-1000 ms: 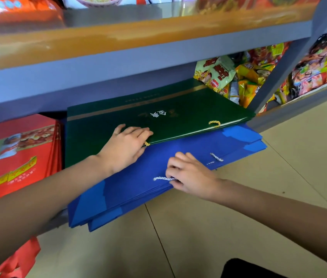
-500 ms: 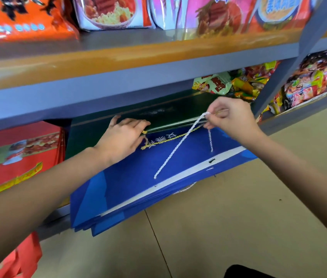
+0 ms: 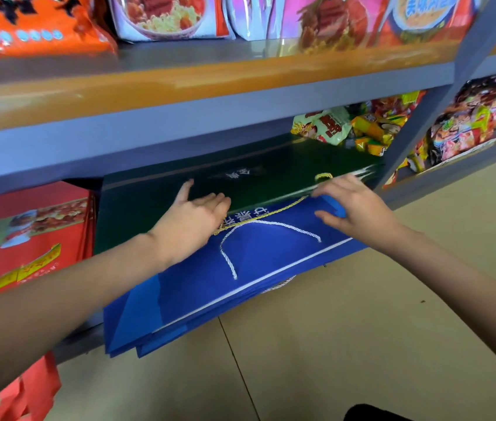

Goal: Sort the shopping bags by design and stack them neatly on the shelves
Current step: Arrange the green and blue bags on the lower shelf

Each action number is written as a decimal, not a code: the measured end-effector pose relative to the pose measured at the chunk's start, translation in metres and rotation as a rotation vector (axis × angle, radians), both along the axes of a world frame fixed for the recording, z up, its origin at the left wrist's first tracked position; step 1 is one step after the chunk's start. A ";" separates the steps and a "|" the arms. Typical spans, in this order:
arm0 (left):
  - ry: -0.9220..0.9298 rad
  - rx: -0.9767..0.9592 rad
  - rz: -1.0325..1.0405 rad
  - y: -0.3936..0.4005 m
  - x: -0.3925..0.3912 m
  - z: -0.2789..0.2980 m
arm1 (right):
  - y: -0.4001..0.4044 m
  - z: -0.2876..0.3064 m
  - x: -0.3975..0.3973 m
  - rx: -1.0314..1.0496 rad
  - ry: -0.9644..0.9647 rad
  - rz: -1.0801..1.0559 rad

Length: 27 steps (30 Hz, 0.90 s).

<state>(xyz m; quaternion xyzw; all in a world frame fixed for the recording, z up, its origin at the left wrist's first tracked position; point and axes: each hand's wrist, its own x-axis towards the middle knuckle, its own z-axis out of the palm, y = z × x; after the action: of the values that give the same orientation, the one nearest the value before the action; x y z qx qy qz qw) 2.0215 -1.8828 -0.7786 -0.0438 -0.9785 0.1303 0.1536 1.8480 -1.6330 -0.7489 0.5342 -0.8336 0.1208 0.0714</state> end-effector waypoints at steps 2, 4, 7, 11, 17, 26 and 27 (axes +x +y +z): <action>-0.017 -0.063 -0.030 0.016 0.008 -0.009 | -0.001 -0.006 -0.004 0.053 0.073 -0.025; -0.042 -0.096 -0.029 0.027 0.015 -0.020 | -0.004 -0.017 -0.005 0.208 0.116 -0.061; -0.048 -0.068 -0.016 0.027 0.017 -0.024 | -0.011 -0.036 -0.010 0.356 0.256 -0.022; -0.029 0.011 -0.125 0.036 0.024 -0.013 | -0.025 -0.035 -0.033 0.269 0.325 0.077; -0.067 -0.099 -0.321 0.063 0.035 -0.046 | -0.035 -0.034 -0.022 0.345 0.298 0.162; 0.013 -0.260 -0.392 0.055 0.048 -0.066 | -0.058 0.026 -0.035 -0.035 0.448 0.229; 0.019 -0.239 -0.386 0.054 0.050 -0.067 | -0.064 0.033 -0.036 -0.059 0.483 0.233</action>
<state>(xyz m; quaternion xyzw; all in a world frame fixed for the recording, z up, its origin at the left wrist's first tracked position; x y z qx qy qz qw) 2.0716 -1.8289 -0.8453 -0.2469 -0.9281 0.2137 0.1787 1.8121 -1.6968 -0.7156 0.6376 -0.7214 0.0218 0.2693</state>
